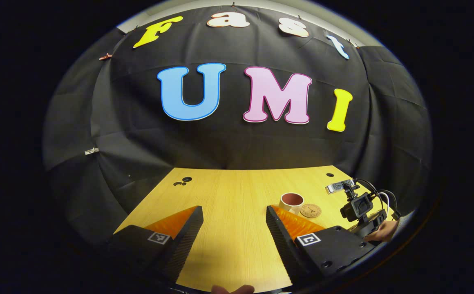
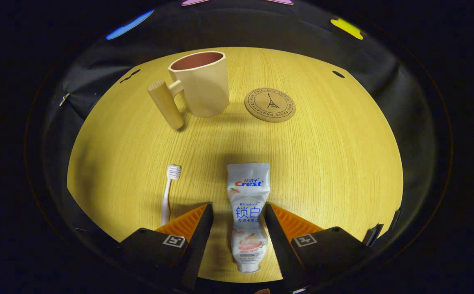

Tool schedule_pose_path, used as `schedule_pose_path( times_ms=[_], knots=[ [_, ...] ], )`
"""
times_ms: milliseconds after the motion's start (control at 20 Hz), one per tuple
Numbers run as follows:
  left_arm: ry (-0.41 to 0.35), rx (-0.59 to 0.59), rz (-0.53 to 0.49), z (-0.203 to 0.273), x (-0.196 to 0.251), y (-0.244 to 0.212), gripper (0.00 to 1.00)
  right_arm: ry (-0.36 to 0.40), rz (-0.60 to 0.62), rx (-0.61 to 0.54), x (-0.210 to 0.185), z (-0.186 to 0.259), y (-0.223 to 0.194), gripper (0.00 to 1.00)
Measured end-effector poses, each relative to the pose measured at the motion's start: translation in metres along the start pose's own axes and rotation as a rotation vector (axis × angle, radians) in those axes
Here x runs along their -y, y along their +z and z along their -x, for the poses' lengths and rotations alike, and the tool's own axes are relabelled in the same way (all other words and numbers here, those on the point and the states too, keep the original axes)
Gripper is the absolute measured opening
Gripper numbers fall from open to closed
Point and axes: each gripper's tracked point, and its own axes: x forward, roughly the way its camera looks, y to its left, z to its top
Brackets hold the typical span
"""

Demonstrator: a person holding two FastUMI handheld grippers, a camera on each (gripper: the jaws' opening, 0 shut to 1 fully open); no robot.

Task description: Put the toothbrush and toothpaste on the desktop into the cup, then pick up the cup and place it on the coaster on the desktop.

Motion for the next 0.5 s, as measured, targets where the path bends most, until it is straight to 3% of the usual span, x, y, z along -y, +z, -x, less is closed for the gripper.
schedule_pose_path(
  times_ms=[150,200,350,500],
  knots=[
    [0.01,-0.012,0.006,0.002,-0.002,-0.003,0.96,0.003,0.005,0.0,0.002,0.0,-0.001,0.73],
    [0.012,-0.017,0.009,0.003,-0.001,-0.006,0.96,0.005,0.001,-0.004,0.004,0.002,0.001,0.59],
    [0.022,-0.033,0.011,0.004,0.005,-0.011,0.96,0.018,-0.024,-0.025,0.007,0.0,-0.001,0.36],
    [0.027,-0.043,0.008,0.007,0.014,-0.013,0.96,0.026,-0.022,-0.021,0.008,0.002,0.0,0.37]
  ],
)
